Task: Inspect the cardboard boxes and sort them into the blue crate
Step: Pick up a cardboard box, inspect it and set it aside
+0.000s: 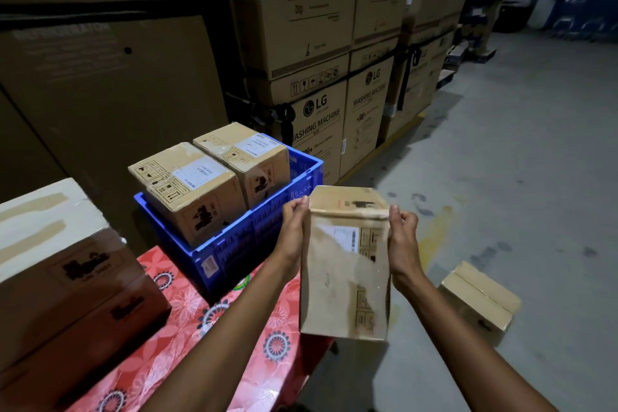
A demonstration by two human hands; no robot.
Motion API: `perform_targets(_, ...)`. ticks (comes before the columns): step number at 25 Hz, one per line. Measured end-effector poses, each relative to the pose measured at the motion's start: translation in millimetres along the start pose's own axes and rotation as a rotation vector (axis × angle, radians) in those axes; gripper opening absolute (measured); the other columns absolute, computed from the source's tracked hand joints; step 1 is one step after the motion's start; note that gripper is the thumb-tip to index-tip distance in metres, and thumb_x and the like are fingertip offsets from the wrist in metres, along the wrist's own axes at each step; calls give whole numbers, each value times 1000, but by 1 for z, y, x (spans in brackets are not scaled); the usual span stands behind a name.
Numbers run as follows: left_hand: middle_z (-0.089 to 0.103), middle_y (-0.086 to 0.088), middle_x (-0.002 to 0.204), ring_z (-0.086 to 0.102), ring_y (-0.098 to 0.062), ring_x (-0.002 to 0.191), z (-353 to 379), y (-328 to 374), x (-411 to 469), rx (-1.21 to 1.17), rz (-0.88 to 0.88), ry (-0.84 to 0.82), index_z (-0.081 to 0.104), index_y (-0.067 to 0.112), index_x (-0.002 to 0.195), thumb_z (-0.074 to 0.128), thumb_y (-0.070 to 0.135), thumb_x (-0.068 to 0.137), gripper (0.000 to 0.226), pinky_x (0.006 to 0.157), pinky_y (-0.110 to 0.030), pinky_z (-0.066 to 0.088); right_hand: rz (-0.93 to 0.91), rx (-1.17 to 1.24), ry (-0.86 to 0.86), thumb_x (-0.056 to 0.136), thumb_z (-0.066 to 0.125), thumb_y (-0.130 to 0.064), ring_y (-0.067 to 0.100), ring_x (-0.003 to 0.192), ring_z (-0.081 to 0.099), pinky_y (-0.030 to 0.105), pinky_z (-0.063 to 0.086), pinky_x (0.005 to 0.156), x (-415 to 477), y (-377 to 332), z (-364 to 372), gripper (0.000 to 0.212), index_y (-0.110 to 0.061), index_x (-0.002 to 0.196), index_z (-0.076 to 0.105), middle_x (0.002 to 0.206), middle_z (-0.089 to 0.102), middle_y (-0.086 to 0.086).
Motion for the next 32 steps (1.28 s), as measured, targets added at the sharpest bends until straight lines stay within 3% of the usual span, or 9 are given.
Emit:
perform_targets(4, 70, -6, 115, 70, -20, 101, 6, -23, -10, 44, -93, -74, 55, 14, 127, 53, 38, 103, 33, 92, -40, 55, 75, 106, 42, 103, 44, -58, 21, 93, 63, 41, 53, 77, -16, 24, -4, 34, -24, 105, 40, 111, 58, 10)
perform_targets(8, 71, -9, 123, 68, -30, 114, 2, -32, -13, 152, -103, -31, 61, 25, 122, 65, 31, 88, 35, 105, -52, 50, 150, 103, 16, 85, 52, -68, 29, 98, 70, 51, 58, 87, -28, 35, 0, 48, -33, 115, 40, 118, 65, 10)
perform_targets(12, 72, -15, 117, 71, -33, 106, -8, -25, -17, 135, -159, -1, 62, 19, 120, 59, 27, 91, 31, 95, -50, 55, 155, 68, -19, 101, 47, -59, 23, 100, 67, 51, 54, 95, -31, 26, 8, 40, -27, 125, 40, 123, 64, 8)
perform_targets(15, 72, -23, 109, 71, -40, 98, -32, -7, -10, 177, -157, 201, 64, 12, 101, 60, 56, 69, 54, 84, -49, 57, 112, -20, -84, 100, 26, -71, 16, 120, 55, 49, 41, 112, -33, 3, 22, 64, -24, 138, 45, 135, 56, -4)
perform_targets(18, 73, -12, 105, 71, -35, 96, -83, 0, -4, 161, -162, 399, 65, 18, 102, 49, 87, 55, 86, 91, -51, 57, -41, -150, -219, 88, 24, -87, 16, 130, 54, 50, 41, 114, -35, -20, 48, 81, -34, 138, 58, 142, 59, -7)
perform_targets(20, 72, -10, 109, 70, -34, 99, -125, -6, -10, 95, -218, 511, 65, 20, 104, 47, 96, 56, 92, 92, -52, 57, -201, -263, -356, 89, 44, -57, 18, 123, 59, 42, 48, 104, -42, -29, 64, 54, -29, 131, 65, 138, 63, -3)
perform_targets(24, 72, -18, 115, 72, -37, 99, -217, -63, -44, -111, -320, 672, 64, 5, 125, 42, 79, 88, 86, 73, -49, 63, -407, -520, -714, 93, 58, -51, 21, 130, 56, 39, 43, 109, -61, -10, 109, 56, -20, 140, 58, 142, 60, -1)
perform_targets(28, 67, -18, 125, 66, -36, 110, -239, -96, -114, -397, -305, 728, 63, 8, 132, 22, 68, 101, 79, 78, -45, 59, -147, -1044, -807, 83, 25, -92, 38, 153, 20, 60, 18, 120, -73, 56, 150, 94, -33, 156, 29, 166, 27, 15)
perform_targets(32, 70, -13, 128, 67, -32, 115, -212, -120, -177, -282, -307, 756, 61, 21, 136, 47, 84, 84, 82, 99, -49, 54, -115, -1190, -905, 93, 33, -75, 46, 155, 1, 71, 13, 119, -131, 78, 172, 82, -28, 160, 24, 170, 4, 18)
Point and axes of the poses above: each hand's wrist, its own x-axis towards the middle knuckle, its own z-axis out of the palm, y = z × x, the point moved 5 cm from there along x, towards the middle knuckle
